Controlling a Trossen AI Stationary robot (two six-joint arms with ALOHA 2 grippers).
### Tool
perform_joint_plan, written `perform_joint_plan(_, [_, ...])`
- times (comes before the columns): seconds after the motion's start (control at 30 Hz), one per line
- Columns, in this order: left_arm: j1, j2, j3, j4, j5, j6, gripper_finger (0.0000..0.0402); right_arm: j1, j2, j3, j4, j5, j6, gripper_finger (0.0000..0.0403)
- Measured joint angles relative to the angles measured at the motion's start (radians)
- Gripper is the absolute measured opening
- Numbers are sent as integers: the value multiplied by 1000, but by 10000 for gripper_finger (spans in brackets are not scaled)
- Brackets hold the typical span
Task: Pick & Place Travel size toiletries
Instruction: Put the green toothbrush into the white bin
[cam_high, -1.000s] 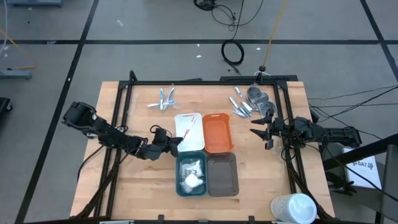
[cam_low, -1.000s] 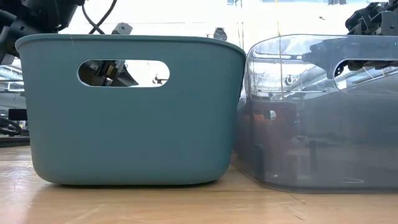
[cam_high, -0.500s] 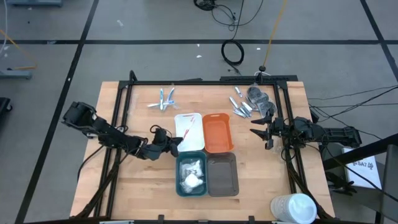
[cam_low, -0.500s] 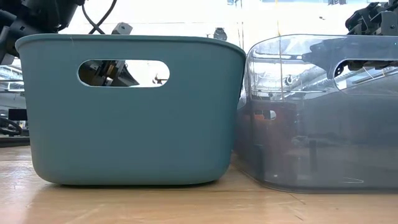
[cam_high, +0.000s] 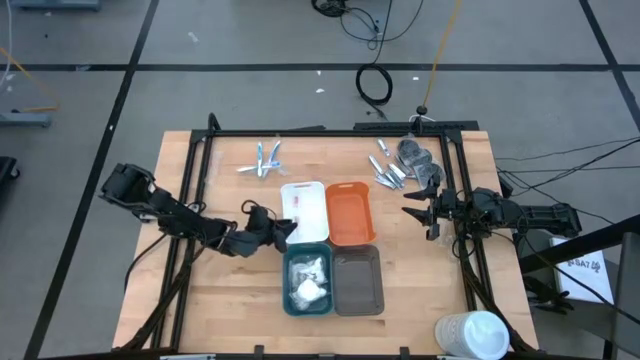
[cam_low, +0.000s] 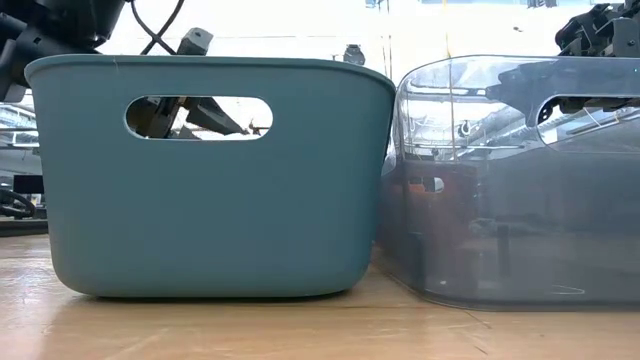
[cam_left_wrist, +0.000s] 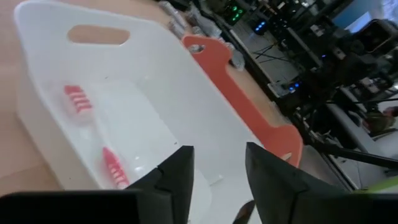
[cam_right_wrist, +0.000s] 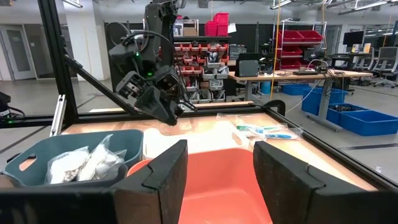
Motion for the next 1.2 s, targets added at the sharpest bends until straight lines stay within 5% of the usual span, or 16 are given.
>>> perform_joint_plan(0.3, [10, -27, 0, 138, 2, 197, 181, 0, 0, 0, 0, 0, 0, 175])
perform_joint_plan(0.57, [59, -229, 1, 157, 22, 556, 184, 0, 0, 0, 0, 0, 0, 172])
perform_joint_plan(0.77, [126, -431, 1, -118, -132, 681, 184, 0, 0, 0, 0, 0, 0, 175])
perform_joint_plan(0.93, [240, -582, 1, -547, -235, 537, 184, 0, 0, 0, 0, 0, 0, 174])
perform_joint_plan(1.1, [428, -684, 0, -977, -68, 215, 184, 0, 0, 0, 0, 0, 0, 172])
perform_joint_plan(1.2, [529, -690, 0, -1095, 52, 140, 184, 0, 0, 0, 0, 0, 0, 174])
